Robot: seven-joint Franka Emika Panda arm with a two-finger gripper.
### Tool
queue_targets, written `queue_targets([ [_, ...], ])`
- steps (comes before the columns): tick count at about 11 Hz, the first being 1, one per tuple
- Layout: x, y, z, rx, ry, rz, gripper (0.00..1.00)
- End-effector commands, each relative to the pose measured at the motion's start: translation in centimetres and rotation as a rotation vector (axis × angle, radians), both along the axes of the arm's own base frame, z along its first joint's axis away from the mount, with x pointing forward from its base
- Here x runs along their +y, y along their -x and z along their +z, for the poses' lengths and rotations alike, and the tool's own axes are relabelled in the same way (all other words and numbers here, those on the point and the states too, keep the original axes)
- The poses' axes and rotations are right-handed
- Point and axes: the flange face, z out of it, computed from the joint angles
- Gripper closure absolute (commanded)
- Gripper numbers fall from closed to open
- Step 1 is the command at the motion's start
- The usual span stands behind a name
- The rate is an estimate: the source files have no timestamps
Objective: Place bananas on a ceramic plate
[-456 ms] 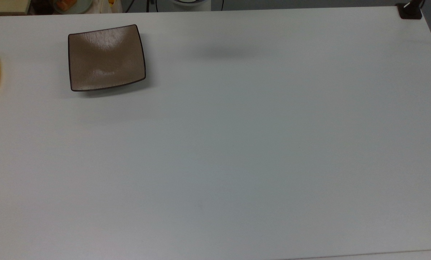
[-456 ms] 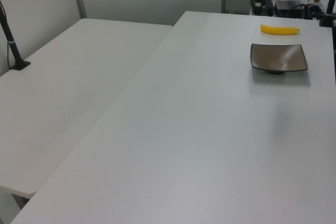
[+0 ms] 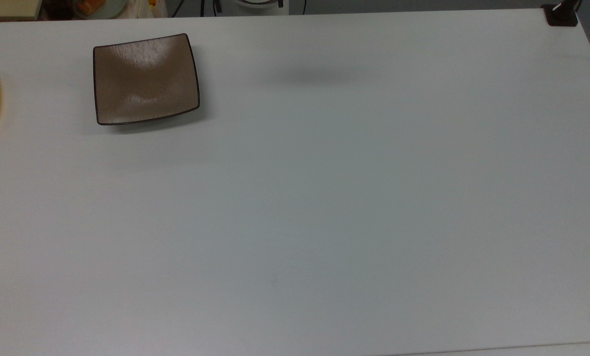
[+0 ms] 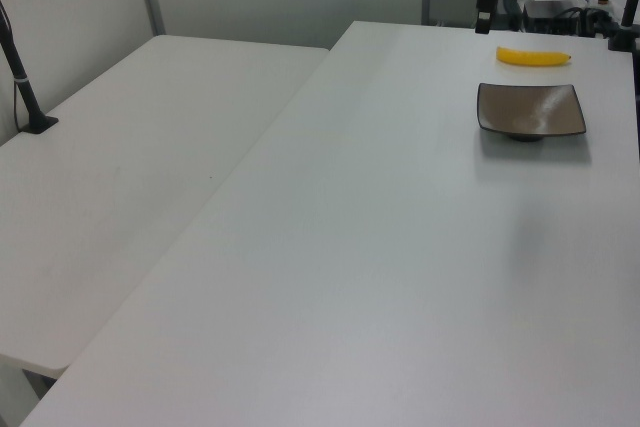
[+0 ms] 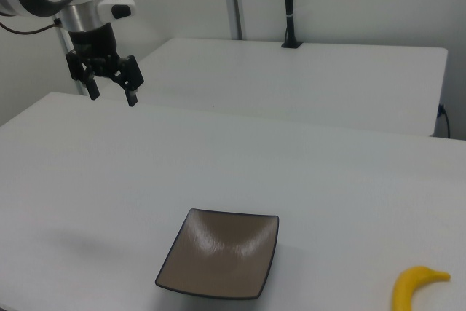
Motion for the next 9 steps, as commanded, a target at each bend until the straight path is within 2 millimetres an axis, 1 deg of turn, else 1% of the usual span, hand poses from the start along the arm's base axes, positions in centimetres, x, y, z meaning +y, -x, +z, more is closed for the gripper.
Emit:
queue_targets([
  [1,-3.0,-0.4,0.3,-0.025,0.015,-0.053,0.0],
  [2,-4.9,-1.1,0.8,-0.038,0.013,-0.088,0.0],
  [3,-7.2,-1.8,1.6,-0.058,0.013,-0.131,0.0],
  [5,-11.8,-3.5,1.9,-0.067,0.015,-0.209,0.0],
  [8,-20.9,-6.0,1.5,-0.085,0.032,-0.356,0.0],
  [9,-24.4,-6.5,0.7,-0.078,0.039,-0.405,0.0],
])
